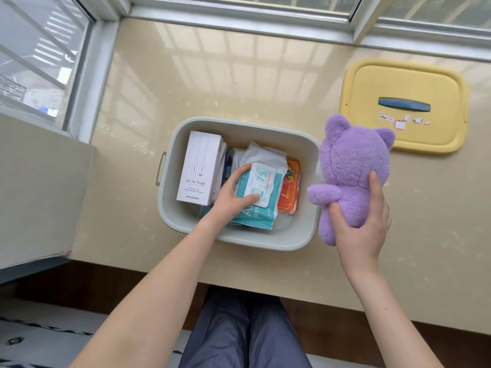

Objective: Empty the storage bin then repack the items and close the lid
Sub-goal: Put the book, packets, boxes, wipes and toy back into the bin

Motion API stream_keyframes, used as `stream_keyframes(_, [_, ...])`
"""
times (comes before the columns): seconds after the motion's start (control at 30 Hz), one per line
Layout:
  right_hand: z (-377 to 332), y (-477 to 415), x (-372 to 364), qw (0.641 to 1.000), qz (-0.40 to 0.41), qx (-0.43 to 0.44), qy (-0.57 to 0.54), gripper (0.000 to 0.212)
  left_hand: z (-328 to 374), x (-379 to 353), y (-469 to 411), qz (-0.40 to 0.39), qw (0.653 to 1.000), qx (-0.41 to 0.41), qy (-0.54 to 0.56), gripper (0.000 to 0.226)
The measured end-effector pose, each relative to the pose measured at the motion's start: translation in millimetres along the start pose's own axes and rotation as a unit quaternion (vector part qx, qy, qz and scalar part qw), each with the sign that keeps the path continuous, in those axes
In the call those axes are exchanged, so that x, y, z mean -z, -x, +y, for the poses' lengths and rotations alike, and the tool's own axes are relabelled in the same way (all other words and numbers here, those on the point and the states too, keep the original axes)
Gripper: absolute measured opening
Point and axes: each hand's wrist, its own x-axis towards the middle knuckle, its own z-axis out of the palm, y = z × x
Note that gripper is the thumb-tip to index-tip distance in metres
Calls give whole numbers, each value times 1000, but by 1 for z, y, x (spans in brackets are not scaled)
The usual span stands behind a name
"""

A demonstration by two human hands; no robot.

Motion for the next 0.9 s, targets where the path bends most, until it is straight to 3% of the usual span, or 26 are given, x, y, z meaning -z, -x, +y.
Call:
stream_keyframes(0.17, [2, 1, 0, 1000, -2, 2, 3, 78, 2, -6, 1, 73, 973, -19, -216, 74])
stream_keyframes(0.3, [0, 1, 0, 1000, -5, 4, 9, 79, 12, -19, 7, 141, 937, -130, -292, 63])
stream_keyframes(0.5, [-1, 1, 0, 1000, -6, -1, 11, 79, 11, -36, -8, 94, 918, -214, -320, 62])
stream_keyframes(0.63, [0, 3, -1, 1000, 0, -4, 4, 79, 1, -52, -22, 30, 856, -289, -427, 62])
stream_keyframes(0.8, [2, 4, -4, 1000, 11, -9, -9, 79, -11, -55, -31, 11, 809, -298, -507, 34])
stream_keyframes(0.9, [3, 4, -4, 1000, 10, -7, -8, 79, -13, -51, -34, 37, 810, -279, -515, 33])
